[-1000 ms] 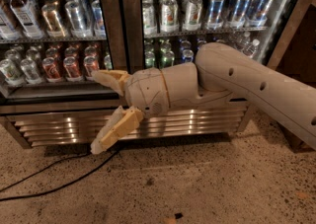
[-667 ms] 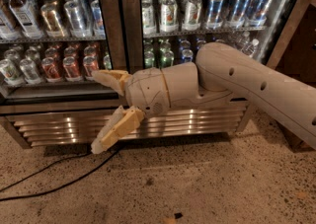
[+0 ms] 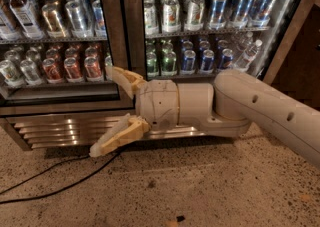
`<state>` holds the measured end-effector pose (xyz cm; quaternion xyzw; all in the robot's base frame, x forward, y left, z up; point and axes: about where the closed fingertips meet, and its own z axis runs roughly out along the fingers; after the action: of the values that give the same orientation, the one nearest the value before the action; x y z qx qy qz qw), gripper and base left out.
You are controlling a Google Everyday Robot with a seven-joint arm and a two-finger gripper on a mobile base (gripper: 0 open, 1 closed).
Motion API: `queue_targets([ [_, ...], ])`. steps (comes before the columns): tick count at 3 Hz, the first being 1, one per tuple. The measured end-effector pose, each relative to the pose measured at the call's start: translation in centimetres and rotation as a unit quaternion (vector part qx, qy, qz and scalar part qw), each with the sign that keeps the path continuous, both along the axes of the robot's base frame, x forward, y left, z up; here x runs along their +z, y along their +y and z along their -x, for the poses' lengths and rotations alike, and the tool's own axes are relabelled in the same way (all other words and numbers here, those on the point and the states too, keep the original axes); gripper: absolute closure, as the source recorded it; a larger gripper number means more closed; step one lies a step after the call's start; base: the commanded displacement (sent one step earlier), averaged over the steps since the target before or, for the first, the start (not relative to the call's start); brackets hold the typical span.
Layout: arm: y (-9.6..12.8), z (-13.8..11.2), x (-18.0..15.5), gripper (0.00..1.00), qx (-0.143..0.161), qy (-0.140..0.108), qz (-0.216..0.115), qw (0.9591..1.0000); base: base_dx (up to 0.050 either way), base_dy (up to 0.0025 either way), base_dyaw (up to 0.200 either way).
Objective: Open left fridge door
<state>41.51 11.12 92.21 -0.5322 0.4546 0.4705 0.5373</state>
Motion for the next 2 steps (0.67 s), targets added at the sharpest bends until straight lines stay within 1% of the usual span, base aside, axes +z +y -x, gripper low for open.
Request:
queue_targets([
  [1,-0.8,0.0,0.8,0.00,-0.017,-0.036,-0.005,0.9992,0.000,0.00000,0.000],
  [2,-0.6,0.0,1.8,0.00,-0.024,-0.034,-0.023,0.9988,0.000,0.00000,0.000],
])
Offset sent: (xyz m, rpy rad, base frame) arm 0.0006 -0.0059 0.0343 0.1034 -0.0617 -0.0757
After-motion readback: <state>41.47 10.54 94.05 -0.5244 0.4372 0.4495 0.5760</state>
